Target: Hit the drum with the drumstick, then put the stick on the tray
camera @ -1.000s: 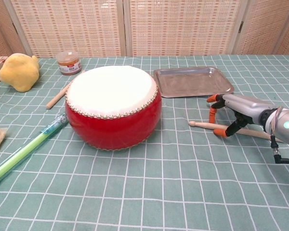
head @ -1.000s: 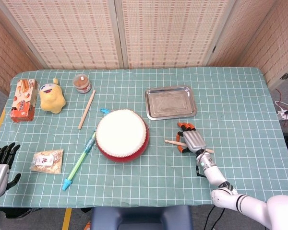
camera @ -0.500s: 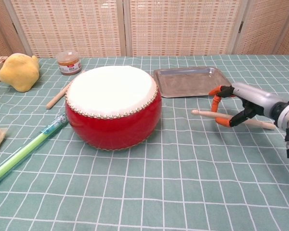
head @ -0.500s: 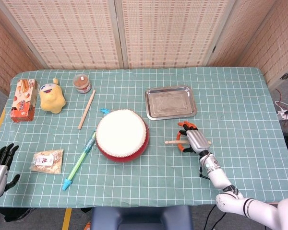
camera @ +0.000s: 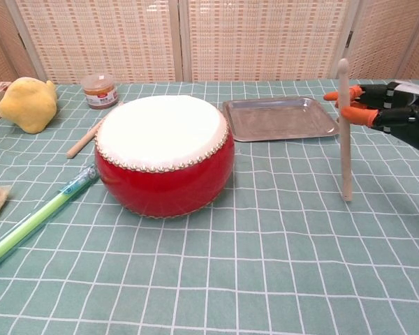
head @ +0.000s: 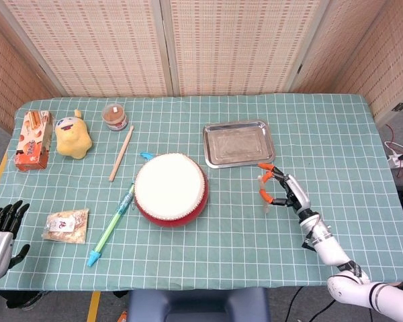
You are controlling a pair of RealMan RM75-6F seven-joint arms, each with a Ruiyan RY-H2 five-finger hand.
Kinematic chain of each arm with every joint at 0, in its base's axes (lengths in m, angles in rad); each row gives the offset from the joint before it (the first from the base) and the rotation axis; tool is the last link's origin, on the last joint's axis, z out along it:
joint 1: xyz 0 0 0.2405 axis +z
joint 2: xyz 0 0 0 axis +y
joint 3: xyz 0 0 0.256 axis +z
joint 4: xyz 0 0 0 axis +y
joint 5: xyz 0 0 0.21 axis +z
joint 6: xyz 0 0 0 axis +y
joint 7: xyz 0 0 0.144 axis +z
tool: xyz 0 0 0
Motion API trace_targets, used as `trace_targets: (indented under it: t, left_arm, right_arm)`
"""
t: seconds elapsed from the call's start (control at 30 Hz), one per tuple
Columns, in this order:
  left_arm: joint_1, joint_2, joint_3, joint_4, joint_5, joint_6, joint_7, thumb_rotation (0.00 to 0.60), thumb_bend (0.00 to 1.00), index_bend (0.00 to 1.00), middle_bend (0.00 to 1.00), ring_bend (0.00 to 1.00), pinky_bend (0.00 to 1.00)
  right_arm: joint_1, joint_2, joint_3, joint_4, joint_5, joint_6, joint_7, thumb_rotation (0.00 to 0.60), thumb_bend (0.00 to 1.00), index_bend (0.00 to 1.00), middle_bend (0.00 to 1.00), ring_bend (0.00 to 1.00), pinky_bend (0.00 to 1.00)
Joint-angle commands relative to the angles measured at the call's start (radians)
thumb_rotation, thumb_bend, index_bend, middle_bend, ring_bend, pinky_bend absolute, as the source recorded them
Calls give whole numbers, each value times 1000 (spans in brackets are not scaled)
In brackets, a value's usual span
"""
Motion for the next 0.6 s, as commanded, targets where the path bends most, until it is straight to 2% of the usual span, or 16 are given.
trace_targets:
  t: [0.03,0.33,0.6]
  left_arm:
    - [0,4,0,-6,-1,0,5,600,249,34,0,0,21]
    - [1,10,4,-16,-7,-9,13,600,249,35,0,0,20]
    - [1,14,7,-17,-6,-16,11,600,249,35,0,0,21]
  right_arm:
    - [28,0,-52,151,-119,29,463,600,427,551,179,106,157]
    - [95,-113,-126,388,-176,38,732,600,427,507,196,154,174]
    - [102,-160,-150,491,-179,83,852,600,427,445,205,170,200]
